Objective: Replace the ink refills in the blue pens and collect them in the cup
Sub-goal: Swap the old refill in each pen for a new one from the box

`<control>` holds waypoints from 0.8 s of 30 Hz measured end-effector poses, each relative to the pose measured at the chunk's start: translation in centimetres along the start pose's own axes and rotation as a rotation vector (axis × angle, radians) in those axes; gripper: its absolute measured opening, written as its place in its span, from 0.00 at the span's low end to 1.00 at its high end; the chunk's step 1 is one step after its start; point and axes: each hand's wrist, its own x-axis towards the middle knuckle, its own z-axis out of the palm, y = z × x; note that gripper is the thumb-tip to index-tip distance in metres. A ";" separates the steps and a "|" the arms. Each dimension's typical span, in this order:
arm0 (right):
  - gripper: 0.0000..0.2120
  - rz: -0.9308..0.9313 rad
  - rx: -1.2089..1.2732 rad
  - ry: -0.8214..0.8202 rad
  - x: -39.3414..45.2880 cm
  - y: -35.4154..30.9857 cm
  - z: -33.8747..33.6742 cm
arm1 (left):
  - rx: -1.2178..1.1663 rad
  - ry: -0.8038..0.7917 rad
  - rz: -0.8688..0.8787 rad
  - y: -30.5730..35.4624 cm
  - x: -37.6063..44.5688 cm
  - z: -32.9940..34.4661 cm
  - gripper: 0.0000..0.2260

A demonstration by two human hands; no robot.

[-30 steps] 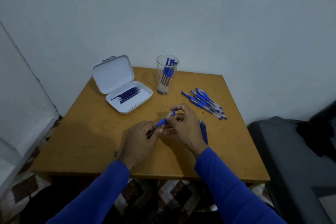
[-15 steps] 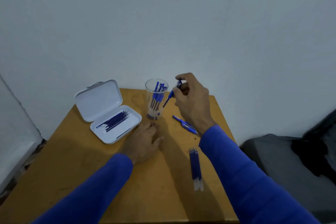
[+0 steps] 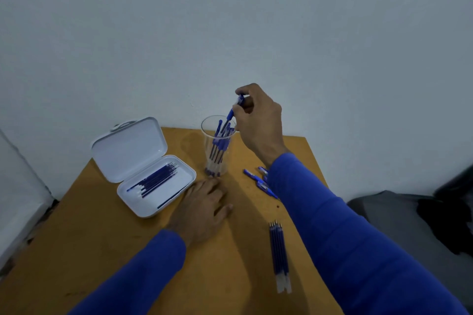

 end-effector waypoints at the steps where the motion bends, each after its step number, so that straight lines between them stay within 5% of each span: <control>1: 0.09 -0.007 -0.055 -0.035 0.1 0.3 0.4 | 0.001 0.002 -0.001 0.0 0.0 0.0 0.26; 7: 0.09 -0.014 -0.324 -0.219 0.5 1.5 2.2 | 0.008 -0.017 -0.022 0.0 0.0 0.1 0.27; 16: 0.04 0.075 -0.415 -0.379 1.1 2.5 3.5 | 0.021 -0.027 -0.029 0.0 -0.1 0.0 0.26; 24: 0.07 0.018 -0.326 -0.268 0.4 2.5 2.3 | 0.016 -0.018 -0.019 0.4 -0.1 -0.2 0.26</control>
